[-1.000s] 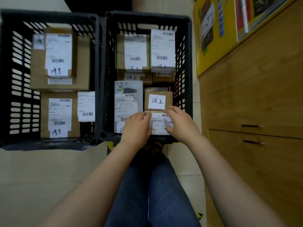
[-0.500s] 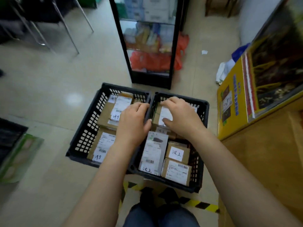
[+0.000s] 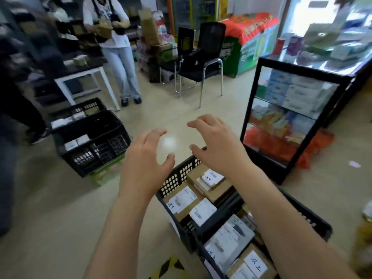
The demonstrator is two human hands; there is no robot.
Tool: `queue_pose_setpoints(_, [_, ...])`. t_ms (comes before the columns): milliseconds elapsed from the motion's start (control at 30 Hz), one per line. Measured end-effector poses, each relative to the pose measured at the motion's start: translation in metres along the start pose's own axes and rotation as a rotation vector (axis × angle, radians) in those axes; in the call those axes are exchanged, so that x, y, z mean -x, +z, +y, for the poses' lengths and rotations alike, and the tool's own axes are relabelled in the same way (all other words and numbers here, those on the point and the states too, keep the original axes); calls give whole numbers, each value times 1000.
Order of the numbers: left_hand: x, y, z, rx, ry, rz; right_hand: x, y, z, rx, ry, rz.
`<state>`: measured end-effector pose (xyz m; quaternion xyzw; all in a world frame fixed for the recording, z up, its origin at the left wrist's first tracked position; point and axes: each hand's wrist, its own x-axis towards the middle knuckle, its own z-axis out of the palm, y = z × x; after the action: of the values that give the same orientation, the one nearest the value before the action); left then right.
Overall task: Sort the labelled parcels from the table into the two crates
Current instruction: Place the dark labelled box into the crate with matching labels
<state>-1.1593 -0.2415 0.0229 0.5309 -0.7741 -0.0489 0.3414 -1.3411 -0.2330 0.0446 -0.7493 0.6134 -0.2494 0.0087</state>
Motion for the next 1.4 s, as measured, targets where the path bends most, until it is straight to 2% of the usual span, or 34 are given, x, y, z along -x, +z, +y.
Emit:
queue_pose_setpoints(333, [55,-126,-99,-140,-250,232,-46,39,-159,-94,-407,-94])
queue_pose_setpoints(633, [126,-265,-206,-245,-393,365,-74,95,-353,-105,-707,-147])
queue_pose_setpoints(1000, [238,-442,-353,-444,-533,409,-72,184,-606,-306,-903,-231])
queue_pose_setpoints(1200, [267,-489,-411,-543,-646,410,-85,226,-690,-339,-995,-267])
queue_pose_setpoints(1400, [262,-502,-483,-594,-790,421,-123,282,-752,-383,-1055,-311])
